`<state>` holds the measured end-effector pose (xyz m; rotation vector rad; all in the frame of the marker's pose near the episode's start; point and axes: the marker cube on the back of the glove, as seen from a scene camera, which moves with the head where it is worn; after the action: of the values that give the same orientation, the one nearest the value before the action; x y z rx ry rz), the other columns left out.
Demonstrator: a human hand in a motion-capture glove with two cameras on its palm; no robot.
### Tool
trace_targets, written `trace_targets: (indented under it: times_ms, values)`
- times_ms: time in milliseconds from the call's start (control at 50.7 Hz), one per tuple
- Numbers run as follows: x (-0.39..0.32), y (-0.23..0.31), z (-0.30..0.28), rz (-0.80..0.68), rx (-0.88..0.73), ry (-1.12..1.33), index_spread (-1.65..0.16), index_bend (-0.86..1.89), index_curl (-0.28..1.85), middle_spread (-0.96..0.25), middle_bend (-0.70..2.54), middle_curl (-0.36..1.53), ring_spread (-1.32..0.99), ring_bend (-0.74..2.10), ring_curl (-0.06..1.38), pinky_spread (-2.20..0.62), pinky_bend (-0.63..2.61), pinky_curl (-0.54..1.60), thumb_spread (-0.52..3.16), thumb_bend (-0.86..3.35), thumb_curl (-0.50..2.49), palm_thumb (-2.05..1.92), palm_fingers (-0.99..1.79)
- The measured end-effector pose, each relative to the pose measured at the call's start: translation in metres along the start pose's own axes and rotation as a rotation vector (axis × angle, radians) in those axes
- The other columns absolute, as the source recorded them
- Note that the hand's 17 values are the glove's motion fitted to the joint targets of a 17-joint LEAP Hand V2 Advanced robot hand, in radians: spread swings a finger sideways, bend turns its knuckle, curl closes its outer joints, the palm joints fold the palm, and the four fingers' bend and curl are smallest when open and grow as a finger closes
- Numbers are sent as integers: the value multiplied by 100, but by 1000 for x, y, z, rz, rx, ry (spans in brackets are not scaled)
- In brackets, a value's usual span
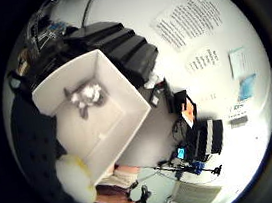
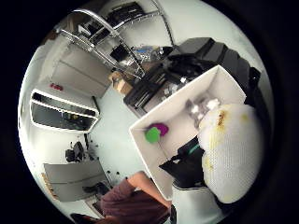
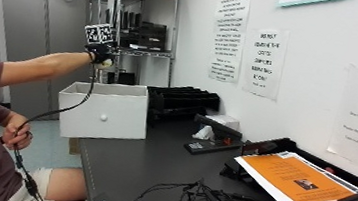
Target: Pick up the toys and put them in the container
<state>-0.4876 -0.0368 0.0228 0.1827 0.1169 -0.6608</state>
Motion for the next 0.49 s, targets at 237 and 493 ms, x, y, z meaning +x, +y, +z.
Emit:
trace_targets:
  times_ms: [237,493]
  values:
    - [-10,-7,15,-10,-129,20,-35,50,110,-26,107,79,-33,147,66,-41,129,72,64,-1,104,55,72]
    - [-5,-2,17,-4,-243,-21,-29,-3,68,0,17,48,-7,70,43,-9,125,60,104,-10,70,-6,-65]
